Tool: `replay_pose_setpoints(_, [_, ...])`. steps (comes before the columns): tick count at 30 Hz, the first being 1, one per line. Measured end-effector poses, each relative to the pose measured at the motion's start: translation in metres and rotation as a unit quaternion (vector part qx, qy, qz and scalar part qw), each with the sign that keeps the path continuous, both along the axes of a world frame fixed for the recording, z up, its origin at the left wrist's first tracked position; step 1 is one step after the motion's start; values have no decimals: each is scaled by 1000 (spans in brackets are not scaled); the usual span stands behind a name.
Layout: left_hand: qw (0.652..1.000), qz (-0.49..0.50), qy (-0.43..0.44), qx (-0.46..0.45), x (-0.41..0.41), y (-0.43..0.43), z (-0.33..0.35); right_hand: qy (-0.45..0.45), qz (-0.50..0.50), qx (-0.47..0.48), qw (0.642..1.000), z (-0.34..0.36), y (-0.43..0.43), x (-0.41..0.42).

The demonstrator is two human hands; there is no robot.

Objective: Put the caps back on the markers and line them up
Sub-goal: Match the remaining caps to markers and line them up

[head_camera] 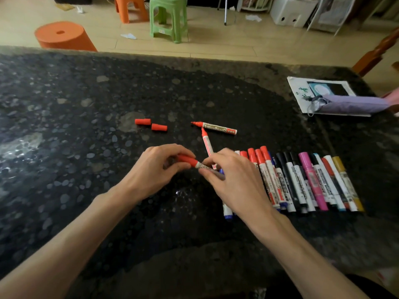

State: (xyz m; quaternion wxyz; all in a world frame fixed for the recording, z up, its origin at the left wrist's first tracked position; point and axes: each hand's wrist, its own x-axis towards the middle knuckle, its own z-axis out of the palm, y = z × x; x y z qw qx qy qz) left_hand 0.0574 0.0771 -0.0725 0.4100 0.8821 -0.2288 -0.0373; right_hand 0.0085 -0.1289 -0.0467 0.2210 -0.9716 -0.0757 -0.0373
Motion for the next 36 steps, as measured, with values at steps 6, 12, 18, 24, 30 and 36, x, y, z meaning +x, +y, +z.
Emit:
replay_pose_setpoints(6, [999,43,-19,-25,4,-30,10,25,-161,-33,986,13,-41,-1])
replay_pose_setpoints(12, [997,78,-17,-9,6,-39,8,76,-201,-59,975,13,-57,-10])
replay_pose_setpoints(18, [996,89,-3,-21,10,-44,6,83,-204,-67,973,10,-63,-13])
replay_pose_setpoints(24, [996,86,-2,-20,11,-48,6,109,-191,-64,973,8,-60,-11])
replay_pose_setpoints(30, [996,90,5,-20,10,-46,9,112,-177,-73,975,4,-52,-10])
replay_pose_setpoints(36, [994,103,8,-23,15,-40,9,97,-169,-61,979,8,-47,-7])
